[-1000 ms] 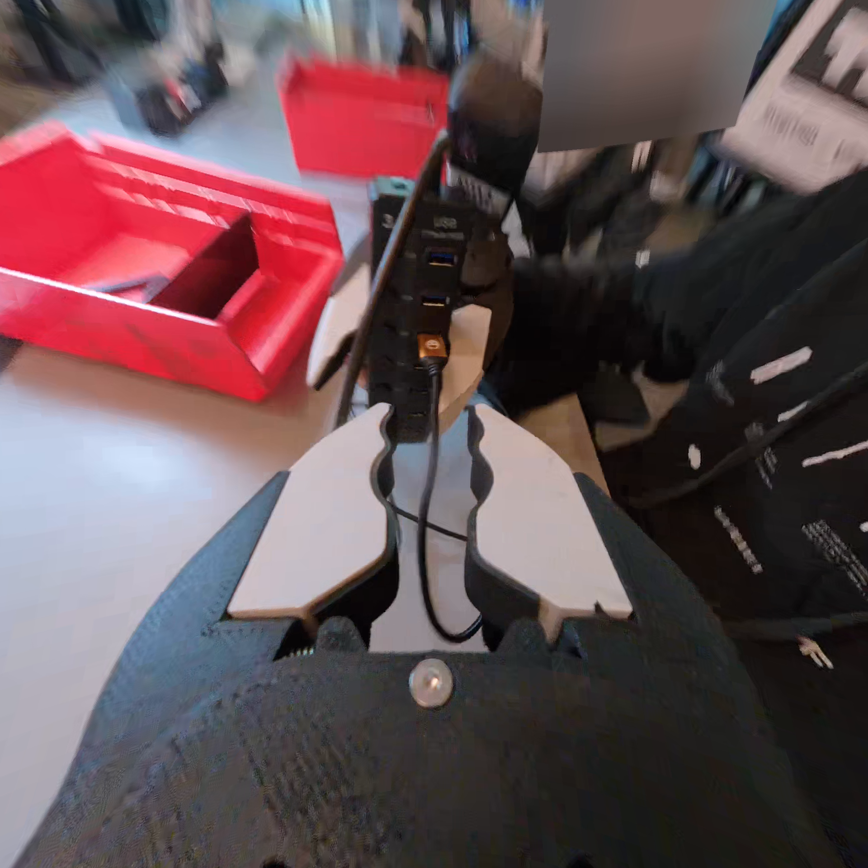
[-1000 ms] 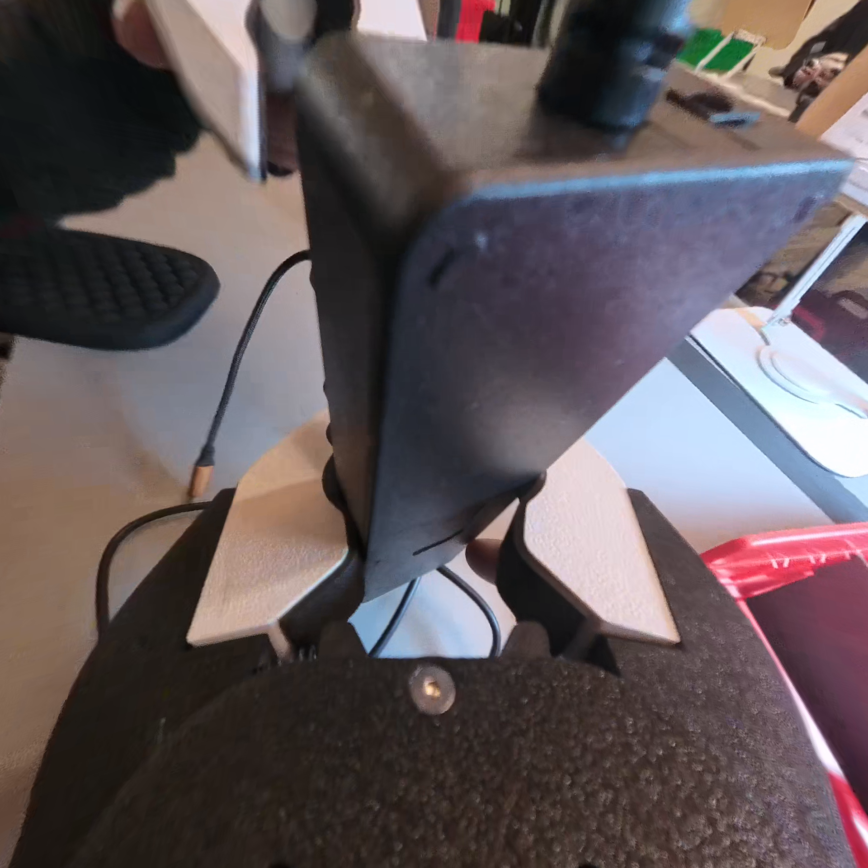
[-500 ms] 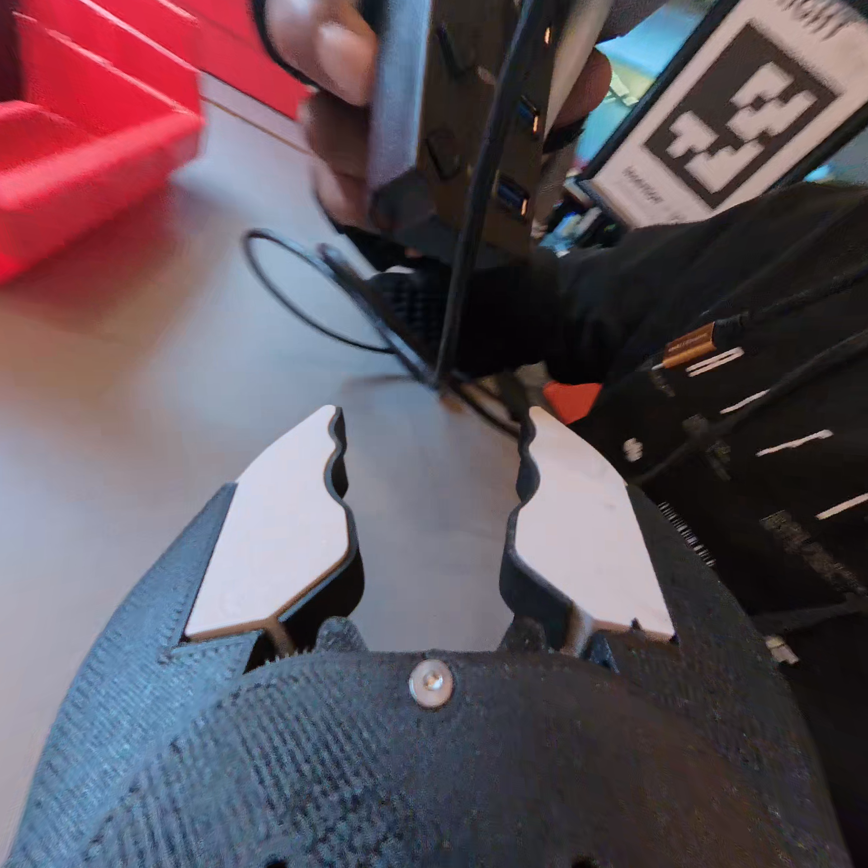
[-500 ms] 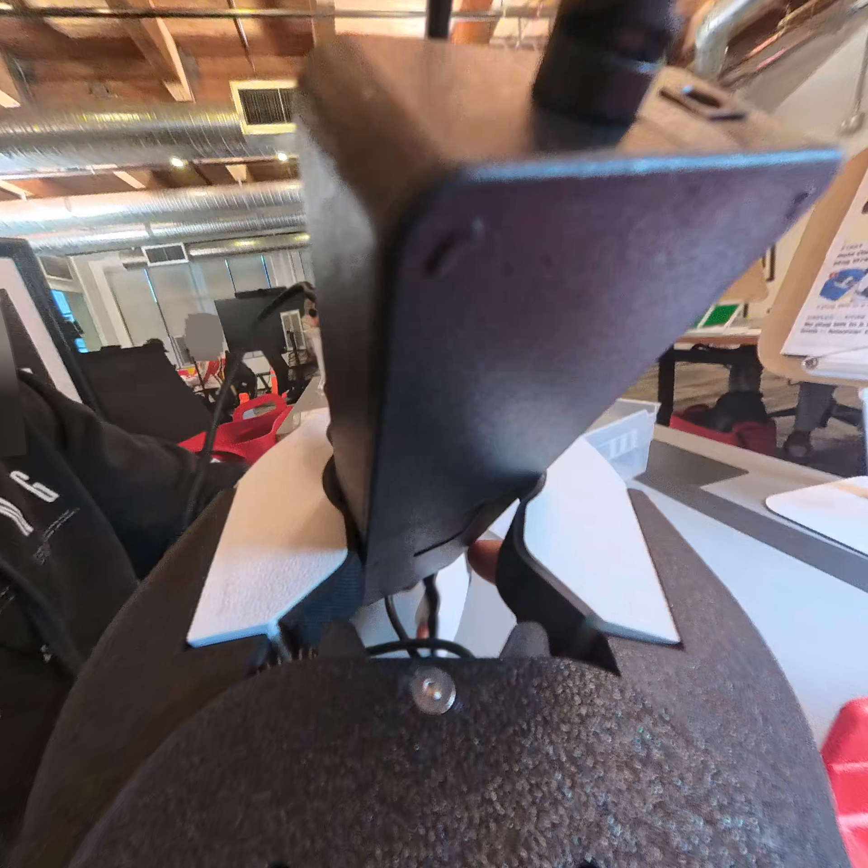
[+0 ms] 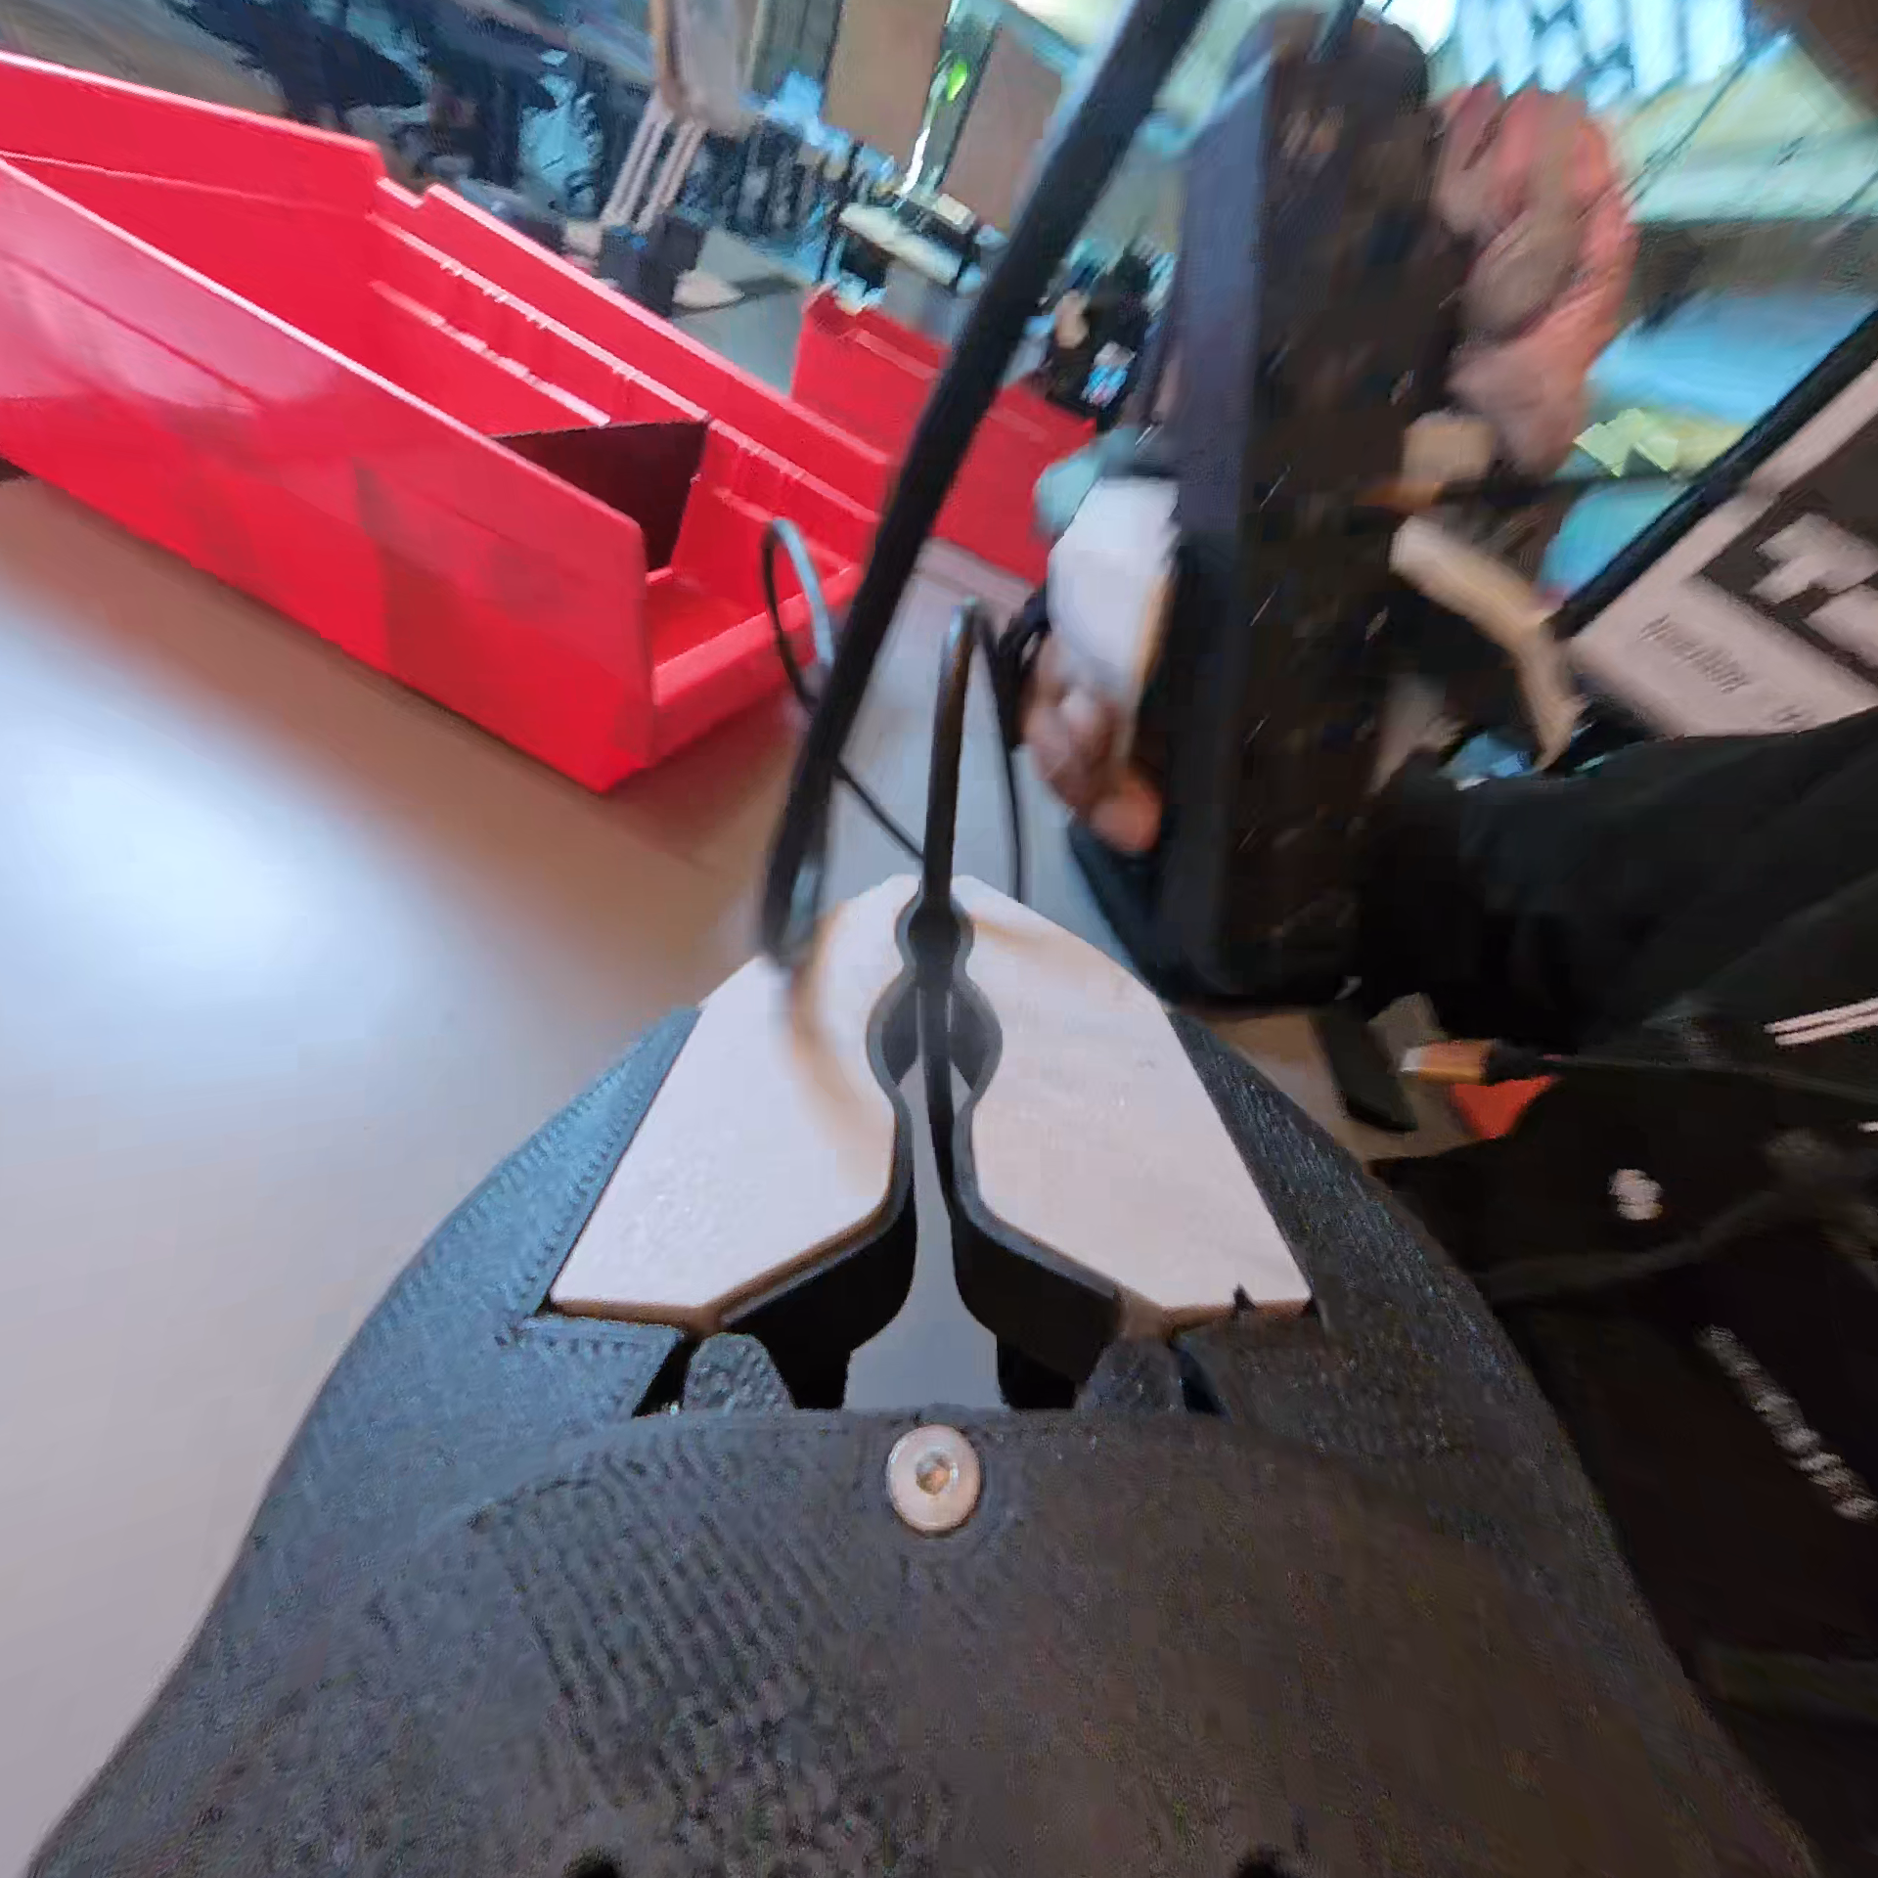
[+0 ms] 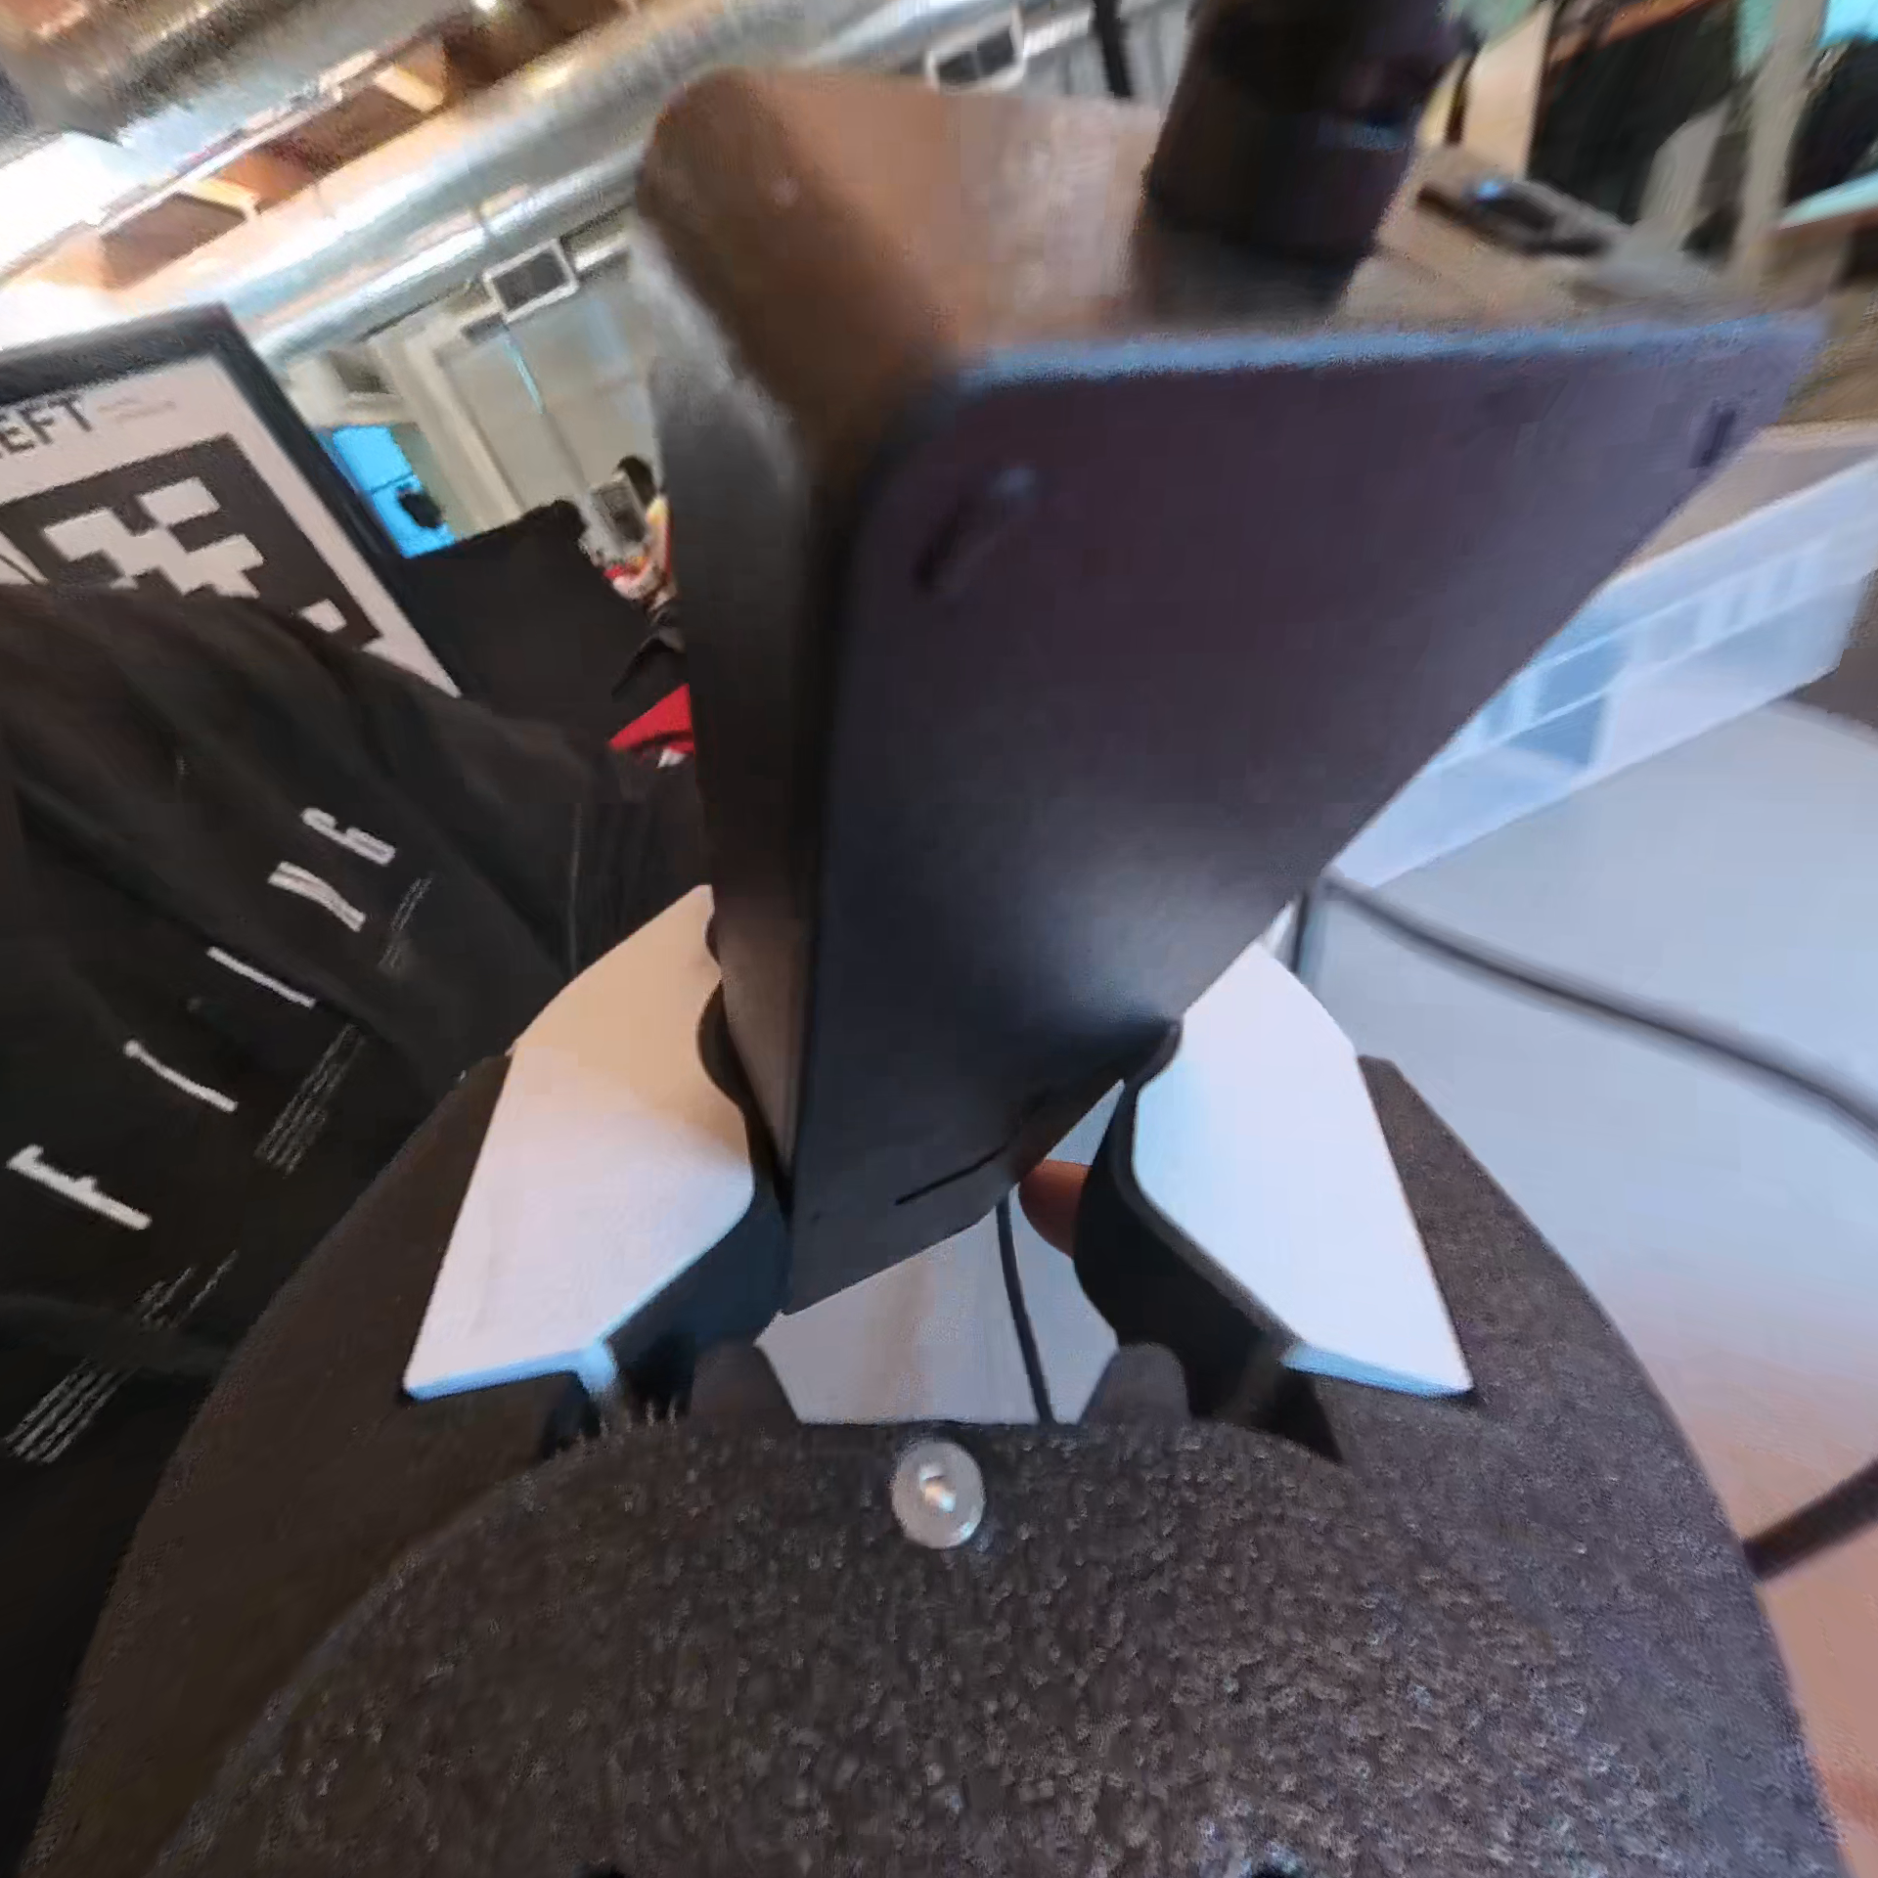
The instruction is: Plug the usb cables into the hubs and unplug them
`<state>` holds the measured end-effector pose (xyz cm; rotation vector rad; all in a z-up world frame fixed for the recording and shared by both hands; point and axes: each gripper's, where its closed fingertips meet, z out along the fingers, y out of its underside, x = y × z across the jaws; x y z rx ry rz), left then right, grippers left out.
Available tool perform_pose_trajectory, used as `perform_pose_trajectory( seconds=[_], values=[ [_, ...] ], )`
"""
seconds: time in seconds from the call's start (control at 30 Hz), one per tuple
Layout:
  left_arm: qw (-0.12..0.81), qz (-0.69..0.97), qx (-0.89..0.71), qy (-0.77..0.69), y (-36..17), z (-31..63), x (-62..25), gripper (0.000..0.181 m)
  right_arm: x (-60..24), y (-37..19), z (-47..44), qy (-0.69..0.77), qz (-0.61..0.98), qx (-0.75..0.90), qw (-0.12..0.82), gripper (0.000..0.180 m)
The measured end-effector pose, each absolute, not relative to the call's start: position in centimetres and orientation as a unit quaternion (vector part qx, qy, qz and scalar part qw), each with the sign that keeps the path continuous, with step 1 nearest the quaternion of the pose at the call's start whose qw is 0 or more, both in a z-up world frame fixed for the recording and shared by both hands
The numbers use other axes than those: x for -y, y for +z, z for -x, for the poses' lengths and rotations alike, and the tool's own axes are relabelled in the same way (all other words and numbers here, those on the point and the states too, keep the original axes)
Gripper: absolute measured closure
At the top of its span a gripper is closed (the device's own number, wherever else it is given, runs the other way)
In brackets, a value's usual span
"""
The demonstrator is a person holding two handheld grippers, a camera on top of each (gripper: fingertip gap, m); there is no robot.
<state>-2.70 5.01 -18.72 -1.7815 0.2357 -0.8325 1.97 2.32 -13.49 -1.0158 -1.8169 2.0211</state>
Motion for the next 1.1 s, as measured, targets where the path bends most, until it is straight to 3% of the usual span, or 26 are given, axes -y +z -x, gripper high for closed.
perform_pose_trajectory(
  seconds=[0.27,0.5,0.63,0.83,0.9,1.0,1.1],
  values=[
    [0.547,0.744,-0.123,-0.363,-19.1,2.5,-3.4,0.181,1.9,-19.8,-2.9,0.645,0.338,0.683,-0.061,0.108],
    [0.545,0.716,-0.153,-0.408,-17.7,0.1,-2.5,0.131,4.4,-21.0,-3.9,0.641,0.316,0.682,-0.159,0.106],
    [0.531,0.694,-0.157,-0.459,-17.3,-1.8,-2.4,0.125,5.7,-21.0,-4.9,0.636,0.291,0.685,-0.204,0.108],
    [0.523,0.699,-0.180,-0.452,-17.3,-2.4,-2.1,0.139,5.6,-22.2,-4.5,0.598,0.319,0.718,-0.159,0.108],
    [0.527,0.704,-0.171,-0.444,-17.1,-1.5,-2.1,0.148,4.1,-22.0,-3.7,0.586,0.351,0.720,-0.122,0.099],
    [0.513,0.732,-0.141,-0.427,-17.6,0.5,-2.2,0.155,0.9,-20.8,-3.7,0.551,0.368,0.748,-0.029,0.096],
    [0.487,0.762,-0.100,-0.414,-18.0,2.3,-2.3,0.157,-3.4,-18.5,-3.1,0.497,0.394,0.763,0.123,0.099]
  ],
)
